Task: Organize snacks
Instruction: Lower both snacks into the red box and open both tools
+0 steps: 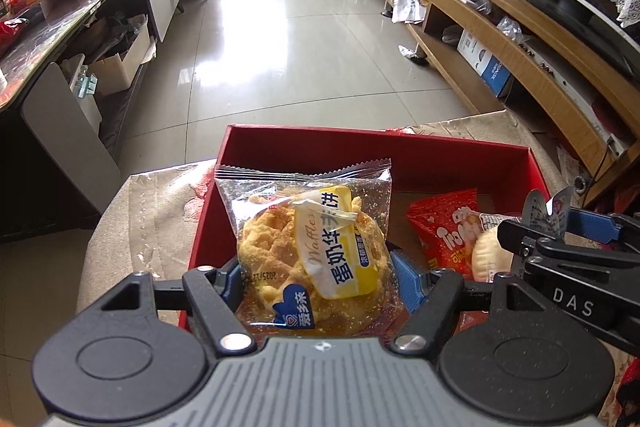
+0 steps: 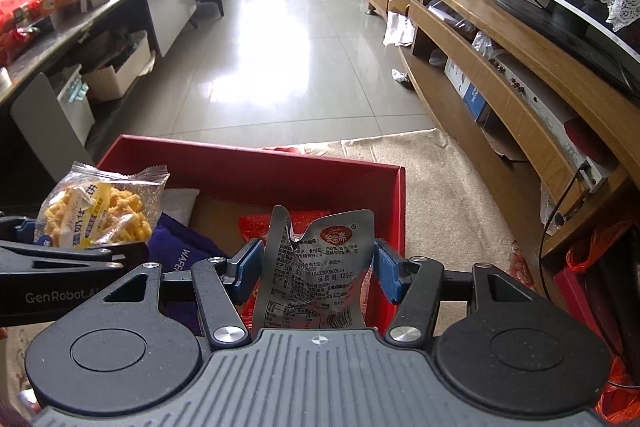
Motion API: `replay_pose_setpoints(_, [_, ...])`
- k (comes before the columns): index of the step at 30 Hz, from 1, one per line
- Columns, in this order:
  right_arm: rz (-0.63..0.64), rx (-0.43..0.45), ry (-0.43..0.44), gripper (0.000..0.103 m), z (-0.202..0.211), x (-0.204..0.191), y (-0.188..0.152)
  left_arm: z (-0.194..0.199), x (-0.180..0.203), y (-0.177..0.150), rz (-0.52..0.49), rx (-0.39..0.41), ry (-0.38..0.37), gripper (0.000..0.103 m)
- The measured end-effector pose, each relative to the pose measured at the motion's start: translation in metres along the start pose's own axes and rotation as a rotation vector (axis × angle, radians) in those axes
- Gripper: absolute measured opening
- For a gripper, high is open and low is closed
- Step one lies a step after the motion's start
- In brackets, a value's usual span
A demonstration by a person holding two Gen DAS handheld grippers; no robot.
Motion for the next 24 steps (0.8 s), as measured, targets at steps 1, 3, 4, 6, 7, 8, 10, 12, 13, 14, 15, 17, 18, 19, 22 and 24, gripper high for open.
replay_pose_setpoints(1, [-0.002,-0.002,0.0,0.066,-0.002,0.001,0.001,-0.001,0.0,0.0,0.0,-0.002,0.002,0.067])
replay_pose_setpoints(3, [-0.005,-0.007,-0.001,0.066,-0.004,0.002,0.002,-0.004,0.001,0.0,-0.001,-0.005,0.008,0.067])
replay_pose_setpoints(4, [-0.006,-0.008,-0.002,0.066,-0.005,0.002,0.002,-0.006,0.001,0.0,-0.001,-0.007,0.011,0.067])
replay_pose_setpoints(6, [-0.006,-0.014,-0.002,0.066,-0.008,0.003,0.002,-0.009,0.0,0.0,0.001,-0.013,0.014,0.067])
replay_pose_setpoints(7, [-0.006,-0.018,-0.003,0.066,-0.01,0.003,0.002,-0.011,0.0,0.0,0.003,-0.016,0.016,0.067])
replay_pose_setpoints(8, [-0.004,-0.023,-0.005,0.066,-0.012,0.002,0.002,-0.012,0.0,0.0,0.004,-0.019,0.018,0.067])
replay_pose_setpoints(10, [0.001,-0.032,-0.005,0.066,-0.015,0.001,0.001,-0.015,0.0,0.0,0.004,-0.025,0.021,0.067])
replay_pose_setpoints(12, [0.006,-0.039,-0.007,0.066,-0.018,-0.001,0.001,-0.016,0.0,0.0,0.004,-0.028,0.022,0.067])
replay_pose_setpoints(13, [0.008,-0.042,-0.007,0.066,-0.019,-0.001,0.0,-0.017,0.0,0.0,0.004,-0.029,0.023,0.068])
replay_pose_setpoints(14, [0.009,-0.046,-0.007,0.066,-0.02,-0.002,-0.001,-0.018,0.001,0.001,0.005,-0.031,0.024,0.068])
replay_pose_setpoints(15, [0.011,-0.05,-0.008,0.066,-0.021,-0.002,-0.001,-0.019,0.001,0.001,0.005,-0.033,0.025,0.068])
replay_pose_setpoints(17, [0.015,-0.056,-0.009,0.066,-0.023,-0.003,-0.002,-0.021,0.0,0.0,0.006,-0.037,0.027,0.067])
replay_pose_setpoints(18, [0.017,-0.059,-0.009,0.066,-0.025,-0.003,-0.003,-0.022,0.0,0.0,0.006,-0.04,0.029,0.067])
replay_pose_setpoints(19, [0.02,-0.06,-0.01,0.066,-0.025,-0.004,-0.003,-0.023,0.0,0.0,0.006,-0.042,0.029,0.067])
replay_pose_setpoints(22, [0.024,-0.059,-0.008,0.066,-0.025,-0.005,-0.003,-0.025,-0.001,-0.001,0.006,-0.046,0.033,0.068])
replay_pose_setpoints(24, [0.025,-0.058,-0.01,0.066,-0.025,-0.005,-0.003,-0.027,-0.001,-0.001,0.007,-0.05,0.036,0.068])
Point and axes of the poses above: each gripper's, at about its wrist camera, not at the fingertips, and z roughly against the way its jaws point, x to its right, y to its top, the point moved 6 cm from there along -z, roughly the way its jaws point, and after that the axes turned 9 degrees about -x, right-handed, at the moved point
